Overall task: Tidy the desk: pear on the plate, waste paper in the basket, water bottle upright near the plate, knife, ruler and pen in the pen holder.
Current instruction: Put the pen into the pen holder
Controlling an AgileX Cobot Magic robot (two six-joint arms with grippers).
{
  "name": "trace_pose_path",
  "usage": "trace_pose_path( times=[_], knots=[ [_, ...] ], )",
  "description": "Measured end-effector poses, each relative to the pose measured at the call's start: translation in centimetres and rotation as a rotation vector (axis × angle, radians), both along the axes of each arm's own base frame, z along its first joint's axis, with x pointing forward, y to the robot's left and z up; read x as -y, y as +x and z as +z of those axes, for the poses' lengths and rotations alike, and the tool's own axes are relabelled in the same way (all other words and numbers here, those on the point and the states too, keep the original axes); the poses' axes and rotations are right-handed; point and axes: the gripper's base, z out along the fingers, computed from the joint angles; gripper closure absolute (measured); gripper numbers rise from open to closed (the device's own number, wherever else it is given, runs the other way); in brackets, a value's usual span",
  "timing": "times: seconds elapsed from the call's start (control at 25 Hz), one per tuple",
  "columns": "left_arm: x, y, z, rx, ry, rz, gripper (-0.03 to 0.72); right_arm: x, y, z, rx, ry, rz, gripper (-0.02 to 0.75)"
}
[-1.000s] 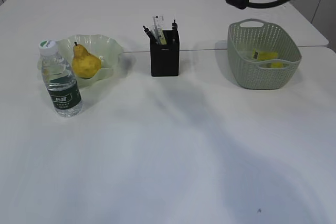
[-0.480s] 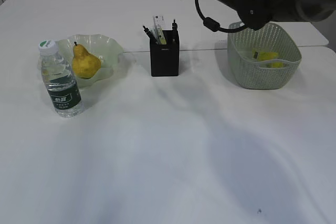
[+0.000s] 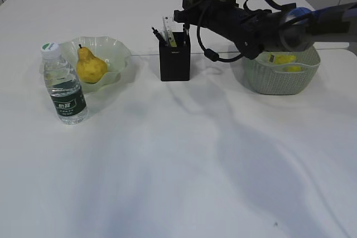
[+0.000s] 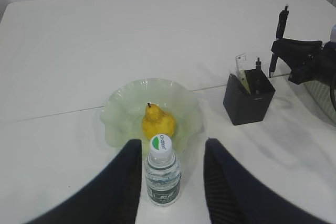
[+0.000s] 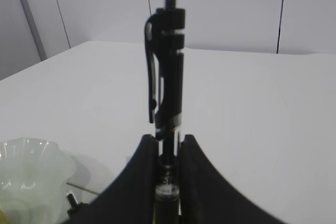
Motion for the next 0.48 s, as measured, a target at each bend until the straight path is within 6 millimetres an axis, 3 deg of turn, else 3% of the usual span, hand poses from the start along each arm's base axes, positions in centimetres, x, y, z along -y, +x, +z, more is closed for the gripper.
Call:
trace_pose_path(
  times=[0.48],
  knots=[
    [0.02, 0.29, -0.06, 0.008, 0.022, 0.003, 0.414, -0.36, 0.65, -1.13, -0.019, 0.025, 0.015, 0.652]
  ],
)
